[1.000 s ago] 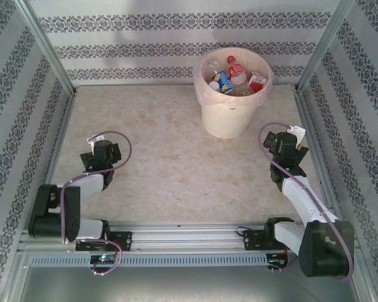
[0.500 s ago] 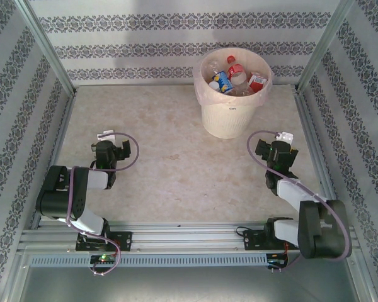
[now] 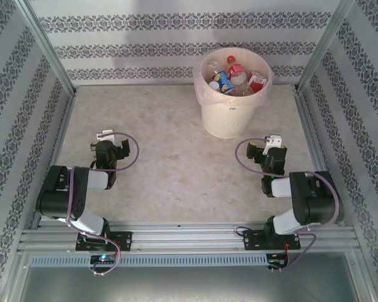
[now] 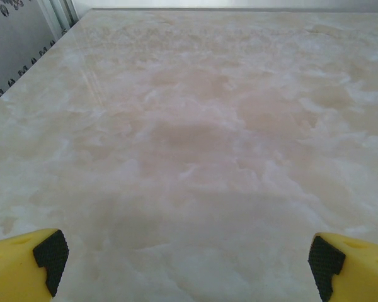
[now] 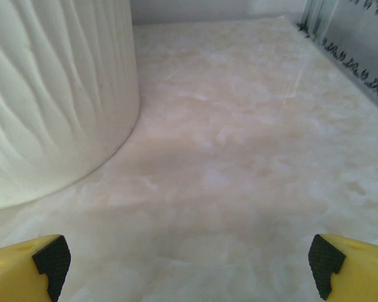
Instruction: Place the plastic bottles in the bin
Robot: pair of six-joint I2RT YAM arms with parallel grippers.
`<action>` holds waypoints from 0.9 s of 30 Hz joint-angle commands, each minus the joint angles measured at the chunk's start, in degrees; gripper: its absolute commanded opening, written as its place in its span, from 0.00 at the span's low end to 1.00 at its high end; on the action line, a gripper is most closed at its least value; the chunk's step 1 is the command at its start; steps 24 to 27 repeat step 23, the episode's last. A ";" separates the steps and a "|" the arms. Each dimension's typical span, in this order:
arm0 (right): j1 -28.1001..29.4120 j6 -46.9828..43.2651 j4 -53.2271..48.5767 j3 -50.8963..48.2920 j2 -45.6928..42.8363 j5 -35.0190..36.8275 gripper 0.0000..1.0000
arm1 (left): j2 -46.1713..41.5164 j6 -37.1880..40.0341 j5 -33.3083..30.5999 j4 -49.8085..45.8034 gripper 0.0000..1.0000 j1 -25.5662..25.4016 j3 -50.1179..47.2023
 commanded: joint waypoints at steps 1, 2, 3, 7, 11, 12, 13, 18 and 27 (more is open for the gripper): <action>0.91 -0.97 -4.95 6.61 -1.17 -0.16 0.98 | -0.09 0.26 -0.53 2.83 1.00 -0.37 -0.70; 1.63 -1.58 -3.27 6.58 -0.34 0.60 0.98 | -0.03 0.25 -0.53 2.86 1.00 -0.35 -0.66; 1.64 -1.60 -1.25 5.96 0.16 0.06 0.98 | -0.11 0.26 -0.54 2.83 1.00 -0.37 -0.66; 0.02 -3.13 -3.74 6.93 -0.31 -10.63 0.98 | -0.11 0.25 -0.53 2.82 1.00 -0.37 -0.66; 0.13 -2.90 -4.03 7.00 -0.45 -9.24 0.98 | -0.10 0.23 -0.57 2.85 1.00 -0.37 -0.66; 0.12 -2.94 -4.52 7.11 -0.58 -9.24 0.98 | -0.08 0.25 -0.53 2.83 1.00 -0.37 -0.66; 0.12 -2.94 -4.51 7.10 -0.52 -9.25 0.98 | -0.08 0.25 -0.53 2.83 1.00 -0.37 -0.66; -0.41 -2.58 -4.80 7.43 -0.21 -9.96 0.98 | -0.02 0.26 -0.55 2.79 1.00 -0.37 -0.66; -0.32 -2.58 -4.46 7.19 -0.45 -9.95 0.98 | -0.02 0.26 -0.53 2.78 1.00 -0.37 -0.63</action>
